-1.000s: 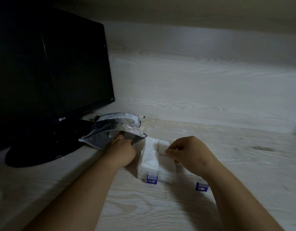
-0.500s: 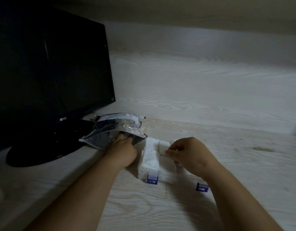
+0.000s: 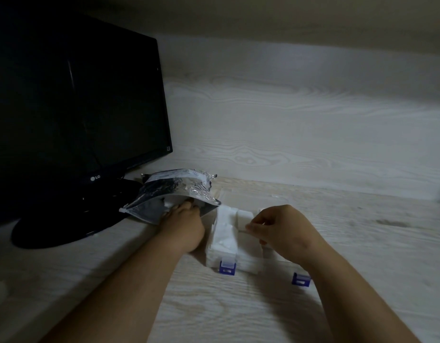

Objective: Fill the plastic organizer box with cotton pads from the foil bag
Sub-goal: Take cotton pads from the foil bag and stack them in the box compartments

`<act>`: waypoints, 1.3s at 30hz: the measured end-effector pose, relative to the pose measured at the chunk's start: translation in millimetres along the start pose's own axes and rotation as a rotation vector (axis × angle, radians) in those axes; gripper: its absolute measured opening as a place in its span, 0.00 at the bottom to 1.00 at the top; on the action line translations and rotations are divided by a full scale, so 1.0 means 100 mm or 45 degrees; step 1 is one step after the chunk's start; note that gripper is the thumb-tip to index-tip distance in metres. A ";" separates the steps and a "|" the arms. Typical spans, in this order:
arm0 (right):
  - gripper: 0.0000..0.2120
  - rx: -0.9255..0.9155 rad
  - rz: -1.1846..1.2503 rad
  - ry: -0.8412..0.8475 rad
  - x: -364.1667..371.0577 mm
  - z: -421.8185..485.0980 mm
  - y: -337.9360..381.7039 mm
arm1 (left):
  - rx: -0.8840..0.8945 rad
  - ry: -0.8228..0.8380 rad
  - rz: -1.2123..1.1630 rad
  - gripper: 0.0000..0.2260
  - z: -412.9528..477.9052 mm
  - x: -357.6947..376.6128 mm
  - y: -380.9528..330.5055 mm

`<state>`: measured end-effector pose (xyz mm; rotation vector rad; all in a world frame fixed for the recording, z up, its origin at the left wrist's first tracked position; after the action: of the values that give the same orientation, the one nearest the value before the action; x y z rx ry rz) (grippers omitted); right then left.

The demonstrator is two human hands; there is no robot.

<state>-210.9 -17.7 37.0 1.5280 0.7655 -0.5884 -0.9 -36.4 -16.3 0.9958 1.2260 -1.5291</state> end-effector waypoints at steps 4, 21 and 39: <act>0.08 0.001 -0.002 -0.002 -0.01 0.01 0.00 | -0.043 -0.048 -0.043 0.18 -0.01 -0.04 0.02; 0.08 -0.006 -0.002 0.006 0.00 0.00 0.00 | -0.297 -0.050 -0.183 0.25 -0.01 -0.03 0.32; 0.08 -0.016 -0.021 0.000 0.01 0.02 -0.01 | -0.302 -0.007 -0.137 0.24 0.01 0.01 0.34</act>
<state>-210.6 -19.2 35.3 1.5114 0.7813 -0.5948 32.0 -40.6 -25.4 0.7803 1.4389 -1.4267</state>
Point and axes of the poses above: each hand's wrist, its own z-axis towards the middle knuckle, its own x-axis out of the palm, y = z × x, the point moved 7 cm from there along z, towards the middle knuckle, and after that the axes turned 15 degrees about x, right-handed, at the moved point
